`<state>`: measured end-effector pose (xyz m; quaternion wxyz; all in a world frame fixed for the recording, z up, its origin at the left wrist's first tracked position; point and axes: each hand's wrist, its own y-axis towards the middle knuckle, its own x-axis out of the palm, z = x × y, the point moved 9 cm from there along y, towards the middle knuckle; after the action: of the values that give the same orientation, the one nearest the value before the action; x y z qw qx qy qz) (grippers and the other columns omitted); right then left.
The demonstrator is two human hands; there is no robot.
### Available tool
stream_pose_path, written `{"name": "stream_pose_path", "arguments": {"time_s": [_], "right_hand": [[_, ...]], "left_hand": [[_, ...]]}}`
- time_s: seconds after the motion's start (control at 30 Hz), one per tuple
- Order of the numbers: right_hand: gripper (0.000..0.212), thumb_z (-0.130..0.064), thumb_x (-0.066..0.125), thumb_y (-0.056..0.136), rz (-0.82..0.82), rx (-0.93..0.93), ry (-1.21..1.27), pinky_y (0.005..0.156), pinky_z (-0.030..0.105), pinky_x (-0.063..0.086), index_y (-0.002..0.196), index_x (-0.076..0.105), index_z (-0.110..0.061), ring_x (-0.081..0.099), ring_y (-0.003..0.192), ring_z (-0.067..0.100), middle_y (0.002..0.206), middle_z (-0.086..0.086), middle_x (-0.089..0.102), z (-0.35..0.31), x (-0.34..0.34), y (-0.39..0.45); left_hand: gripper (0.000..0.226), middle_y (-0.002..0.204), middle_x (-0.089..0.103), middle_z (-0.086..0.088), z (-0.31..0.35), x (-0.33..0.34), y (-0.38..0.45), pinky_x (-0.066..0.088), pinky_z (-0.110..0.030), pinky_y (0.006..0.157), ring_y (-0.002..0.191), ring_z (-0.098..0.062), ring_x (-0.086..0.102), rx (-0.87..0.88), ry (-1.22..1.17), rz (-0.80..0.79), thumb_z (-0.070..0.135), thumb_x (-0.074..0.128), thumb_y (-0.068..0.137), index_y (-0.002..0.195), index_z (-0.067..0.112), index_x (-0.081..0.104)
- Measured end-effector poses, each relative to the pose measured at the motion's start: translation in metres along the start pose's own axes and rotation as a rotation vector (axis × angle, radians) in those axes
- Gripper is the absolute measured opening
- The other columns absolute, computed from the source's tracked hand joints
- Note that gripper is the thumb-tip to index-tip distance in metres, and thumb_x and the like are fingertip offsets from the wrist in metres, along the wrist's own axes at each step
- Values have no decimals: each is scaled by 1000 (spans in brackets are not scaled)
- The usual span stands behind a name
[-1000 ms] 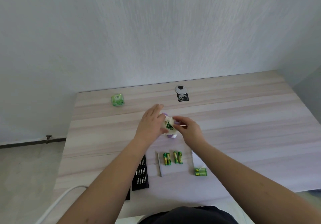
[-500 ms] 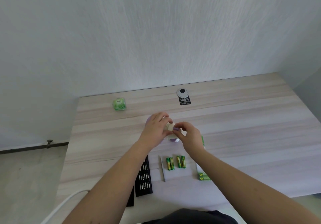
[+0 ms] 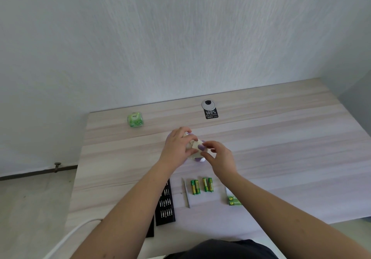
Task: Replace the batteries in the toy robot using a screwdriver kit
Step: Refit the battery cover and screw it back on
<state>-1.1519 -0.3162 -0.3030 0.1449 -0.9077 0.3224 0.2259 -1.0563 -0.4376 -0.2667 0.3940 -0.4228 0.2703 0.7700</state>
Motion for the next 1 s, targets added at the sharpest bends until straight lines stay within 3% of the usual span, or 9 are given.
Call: {"name": "stream_pose_path", "arguments": {"time_s": [0.13, 0.23, 0.47, 0.7, 0.83, 1.0], "right_hand": [[22, -44, 63, 89, -5, 6, 23, 72, 8, 41, 103, 69, -28, 55, 90, -11, 102, -19, 65, -3, -3, 1], [19, -39, 64, 90, -9, -23, 3, 71, 6, 39, 99, 71, -24, 56, 85, -10, 98, -14, 66, -8, -4, 4], [18, -32, 63, 92, -14, -111, -164, 76, 29, 50, 97, 72, -18, 64, 86, 12, 98, -6, 71, -14, -3, 11], [19, -30, 64, 91, 19, -210, -318, 70, 32, 49, 98, 73, -15, 66, 84, 20, 99, -1, 72, -21, -4, 10], [16, -26, 68, 88, 55, -317, -415, 58, 29, 42, 88, 73, -10, 66, 71, 28, 87, 4, 72, -29, -6, 10], [26, -32, 57, 96, -23, -315, -501, 61, 32, 40, 94, 71, -11, 63, 75, 30, 84, 7, 70, -32, -2, 13]], "left_hand": [[32, 116, 54, 1, 1, -2, 1, 40, -37, 95, 109, -22, 46, -11, -1, 7, 31, 78, 74, 104, 24, 70], [32, 116, 53, 2, 2, -2, 2, 39, -35, 95, 109, -22, 45, -26, 2, -9, 33, 78, 75, 105, 24, 69], [51, 125, 49, 3, 1, 1, 2, 33, -29, 99, 115, -21, 41, -36, 32, -103, 31, 81, 70, 118, 22, 65], [57, 126, 48, 2, 2, 0, 1, 32, -29, 98, 115, -21, 41, -35, 60, -98, 32, 82, 69, 122, 23, 63], [54, 125, 48, 2, 2, -1, 1, 31, -29, 98, 115, -21, 41, -28, 65, -94, 32, 82, 69, 119, 24, 64], [51, 125, 49, 2, 3, -1, 0, 34, -33, 100, 115, -22, 41, -17, 58, -83, 34, 81, 69, 117, 24, 65]]}}
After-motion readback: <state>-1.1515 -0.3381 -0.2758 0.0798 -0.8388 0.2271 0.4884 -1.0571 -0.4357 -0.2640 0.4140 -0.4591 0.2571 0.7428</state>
